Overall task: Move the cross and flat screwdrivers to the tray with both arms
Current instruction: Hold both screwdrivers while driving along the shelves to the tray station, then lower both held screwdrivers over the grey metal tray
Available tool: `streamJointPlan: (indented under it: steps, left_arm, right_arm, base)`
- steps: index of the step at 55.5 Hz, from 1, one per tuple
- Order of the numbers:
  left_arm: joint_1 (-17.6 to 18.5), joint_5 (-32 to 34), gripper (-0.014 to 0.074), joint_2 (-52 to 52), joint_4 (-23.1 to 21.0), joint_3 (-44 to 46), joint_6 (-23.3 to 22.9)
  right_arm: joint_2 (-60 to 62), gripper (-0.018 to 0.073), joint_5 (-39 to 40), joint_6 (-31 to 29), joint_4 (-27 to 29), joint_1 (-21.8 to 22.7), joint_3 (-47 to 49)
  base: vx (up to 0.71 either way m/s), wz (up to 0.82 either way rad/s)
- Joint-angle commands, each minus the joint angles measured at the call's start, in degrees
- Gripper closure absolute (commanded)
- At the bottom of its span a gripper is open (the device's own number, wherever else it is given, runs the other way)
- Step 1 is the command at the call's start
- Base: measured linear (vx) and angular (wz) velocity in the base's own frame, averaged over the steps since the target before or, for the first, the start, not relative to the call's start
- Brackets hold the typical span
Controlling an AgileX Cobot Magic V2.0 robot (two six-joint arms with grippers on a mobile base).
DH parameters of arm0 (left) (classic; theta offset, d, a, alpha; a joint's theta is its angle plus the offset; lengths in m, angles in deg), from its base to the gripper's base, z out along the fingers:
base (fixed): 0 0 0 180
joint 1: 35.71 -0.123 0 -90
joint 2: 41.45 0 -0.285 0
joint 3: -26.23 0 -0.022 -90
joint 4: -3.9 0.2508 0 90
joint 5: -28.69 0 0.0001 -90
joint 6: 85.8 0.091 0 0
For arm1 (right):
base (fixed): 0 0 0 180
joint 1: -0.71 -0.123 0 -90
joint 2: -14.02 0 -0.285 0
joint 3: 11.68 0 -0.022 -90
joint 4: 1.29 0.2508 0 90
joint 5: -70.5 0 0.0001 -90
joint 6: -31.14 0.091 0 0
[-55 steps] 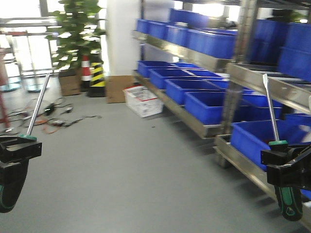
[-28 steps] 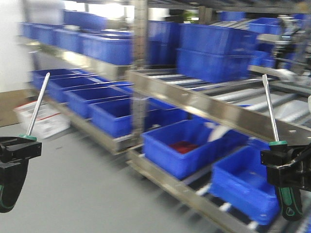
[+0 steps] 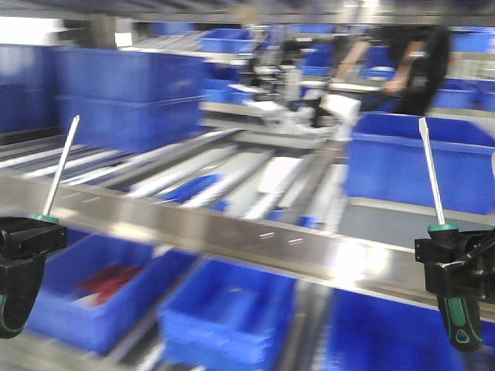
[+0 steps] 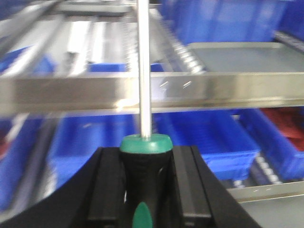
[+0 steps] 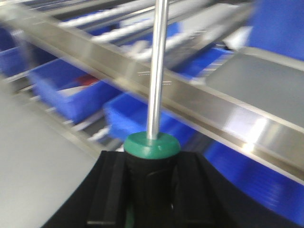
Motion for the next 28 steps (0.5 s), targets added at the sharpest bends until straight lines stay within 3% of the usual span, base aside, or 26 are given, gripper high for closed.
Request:
streamJointPlan:
  steps: [1,16,28]
  left_arm:
    - [0.26,3.53,0.0594,1.19,-2.48,1.63,0.05]
    - [0.26,3.71,0.0594,1.19,-2.48,1.63,0.05]
    - [0.26,3.80,0.0594,1.19,-2.48,1.63,0.05]
  right_arm:
    - [0.86,0.0567,5.14,-0.42,-0.02,0.19,1.92]
    - [0.86,0.0567,5.14,-0.42,-0.02,0.19,1.92]
    - [0.86,0.0567,5.14,-0.42,-0.02,0.19,1.92]
  base:
    - [0.39,-0.96]
    - [0.37,-0.83]
    - [0.34,-0.49]
